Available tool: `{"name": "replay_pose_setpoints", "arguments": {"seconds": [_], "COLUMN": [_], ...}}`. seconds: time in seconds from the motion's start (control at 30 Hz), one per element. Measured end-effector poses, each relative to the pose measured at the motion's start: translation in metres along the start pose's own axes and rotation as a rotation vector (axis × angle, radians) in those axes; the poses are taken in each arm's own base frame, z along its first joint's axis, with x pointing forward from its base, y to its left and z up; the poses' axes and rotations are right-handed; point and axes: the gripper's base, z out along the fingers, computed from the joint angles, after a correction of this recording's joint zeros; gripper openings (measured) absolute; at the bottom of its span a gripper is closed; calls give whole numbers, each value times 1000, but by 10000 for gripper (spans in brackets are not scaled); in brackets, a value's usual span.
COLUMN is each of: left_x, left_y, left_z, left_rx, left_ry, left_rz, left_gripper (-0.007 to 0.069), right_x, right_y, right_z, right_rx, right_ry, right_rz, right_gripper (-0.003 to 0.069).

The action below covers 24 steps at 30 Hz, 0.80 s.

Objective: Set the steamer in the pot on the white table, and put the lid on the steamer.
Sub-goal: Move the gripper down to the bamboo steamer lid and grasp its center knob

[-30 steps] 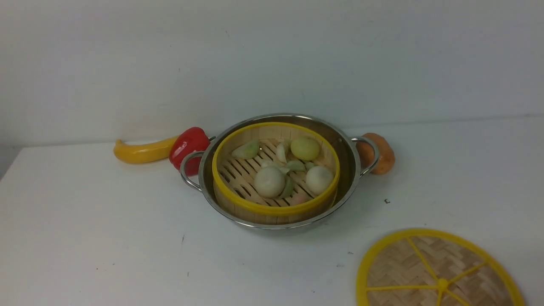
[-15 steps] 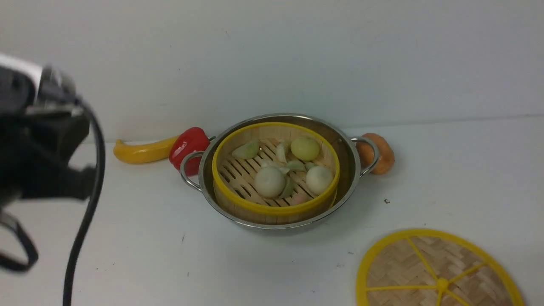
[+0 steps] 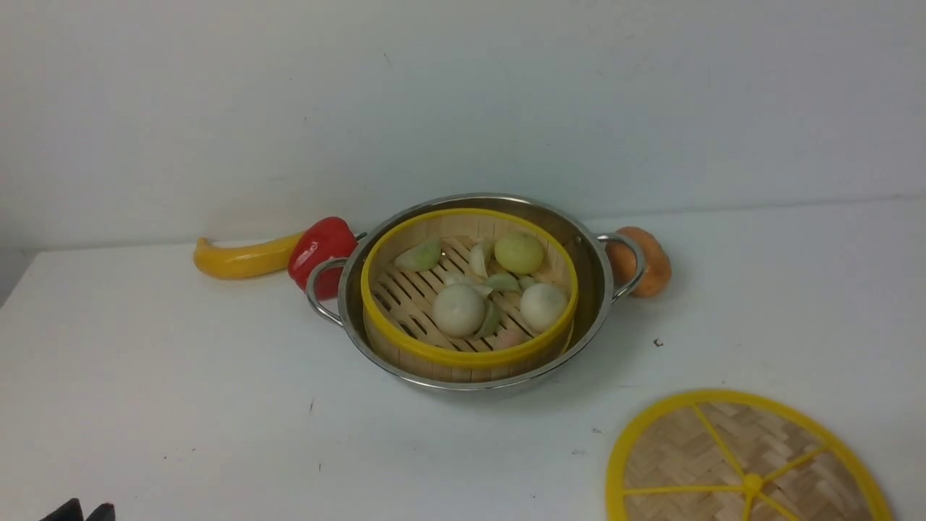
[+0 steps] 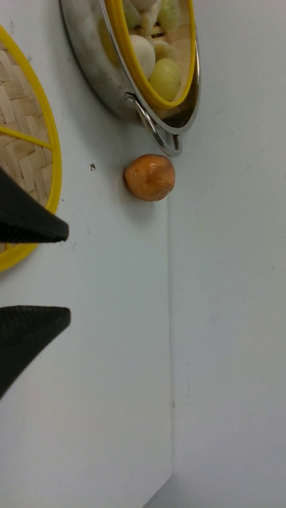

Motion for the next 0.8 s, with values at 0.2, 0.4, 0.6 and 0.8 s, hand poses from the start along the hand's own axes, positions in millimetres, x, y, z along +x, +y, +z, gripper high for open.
{"name": "replay_pose_setpoints", "arguments": {"seconds": [0.2,0.4,0.6,0.8], "left_x": [19,24,24,24], "left_y": [-4,-6,-6,-6], "left_z": [-6,-6,-6,-6], "left_rx": [15,41,44,44], "left_ry": [-17,38,41,41], "left_rz": [5,-4,-7,-7], "left_gripper": [158,158,174,179], "right_x": [0,0,0,0], "right_y": [0,0,0,0], "right_z": [0,0,0,0], "right_rx": [0,0,0,0], "right_ry": [-1,-1,-1,-1], "right_rz": [0,0,0,0], "right_gripper": [243,243,243,243]}}
